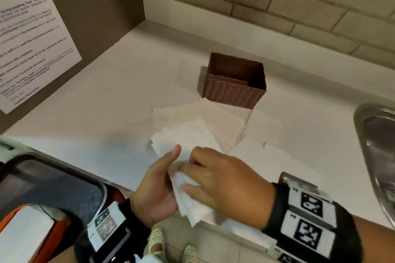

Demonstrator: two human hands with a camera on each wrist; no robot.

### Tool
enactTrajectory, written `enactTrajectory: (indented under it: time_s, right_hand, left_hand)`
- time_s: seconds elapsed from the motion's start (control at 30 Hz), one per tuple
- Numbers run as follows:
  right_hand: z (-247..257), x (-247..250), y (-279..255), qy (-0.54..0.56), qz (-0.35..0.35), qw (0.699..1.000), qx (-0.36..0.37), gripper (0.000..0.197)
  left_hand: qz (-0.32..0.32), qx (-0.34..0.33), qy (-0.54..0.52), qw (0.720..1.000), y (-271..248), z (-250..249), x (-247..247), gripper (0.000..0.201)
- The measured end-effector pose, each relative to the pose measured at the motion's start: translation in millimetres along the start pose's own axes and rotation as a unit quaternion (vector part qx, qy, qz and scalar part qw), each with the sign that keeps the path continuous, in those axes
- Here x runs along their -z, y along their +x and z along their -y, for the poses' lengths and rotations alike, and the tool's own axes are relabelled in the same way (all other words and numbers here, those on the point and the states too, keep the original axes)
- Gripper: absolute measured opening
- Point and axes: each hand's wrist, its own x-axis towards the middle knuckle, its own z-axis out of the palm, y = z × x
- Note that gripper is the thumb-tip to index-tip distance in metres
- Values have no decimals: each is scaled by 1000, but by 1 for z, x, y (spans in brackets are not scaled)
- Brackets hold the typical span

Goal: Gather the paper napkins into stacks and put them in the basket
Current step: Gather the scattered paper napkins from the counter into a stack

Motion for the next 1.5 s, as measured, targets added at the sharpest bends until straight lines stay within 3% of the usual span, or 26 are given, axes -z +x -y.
enactTrajectory:
  time_s: [0.07,0.17,0.27,0.33,0.4,0.5,0.53,0.6,0.7,0.8,0.9,0.93,1.13,1.17,1.23,1.27,1.37,1.5]
  right_hand:
    - [-1,1,-1,52,35,998,-30,53]
    - [-1,3,2,38,24,990,-131,79]
    - [0,-9,6,126,109,967,-195,69]
    - [9,-18,7,178,156,956,-176,64]
    - [14,-20,6,209,180,947,-163,62]
    - [-13,-11,19,256,117,934,-222,54]
    - [-31,-10,26,235,82,936,-247,49]
    - [-68,-11,40,131,50,948,-285,42]
    - [-101,-23,69,31,66,956,-283,29]
    - [-104,-30,97,-4,106,956,-274,23]
    - [-102,-28,109,22,104,949,-295,56]
    - [-104,-28,111,49,94,949,-296,57]
    - [-106,-27,113,113,81,944,-299,50]
    - [-105,-27,113,113,82,947,-290,46]
    - [-108,-27,112,128,61,950,-277,18]
    - [-111,-27,111,142,47,950,-274,16]
    - [-117,-28,107,175,10,948,-265,41]
    - [-118,-29,102,204,-9,946,-250,17]
  left_hand:
    - [-1,10,15,1000,-4,0,2,43]
    - [-18,-12,16,1000,-12,3,5,44]
    - [-49,-16,17,999,-22,4,9,67]
    - [-67,-15,14,998,-29,6,17,78]
    - [-78,-9,-7,997,-38,5,25,73]
    - [-85,9,-25,996,-55,-5,34,56]
    - [-91,-20,0,996,-61,-7,38,53]
    - [-31,-70,-10,997,-78,-9,44,62]
    - [34,-90,-20,995,-94,-12,51,69]
    - [-24,-86,18,996,-112,-13,71,63]
    - [-55,-93,26,994,-121,-17,70,61]
    - [-49,-93,20,994,-121,-17,67,61]
    - [-22,-96,0,995,-119,-12,69,59]
    - [-20,-97,-3,995,-119,-12,71,59]
    - [-17,-94,-8,995,-119,-13,69,59]
    - [-24,-96,-6,995,-119,-14,67,59]
    - [-47,-90,-16,995,-119,-15,67,59]
    - [-42,-74,-20,996,-118,-16,74,59]
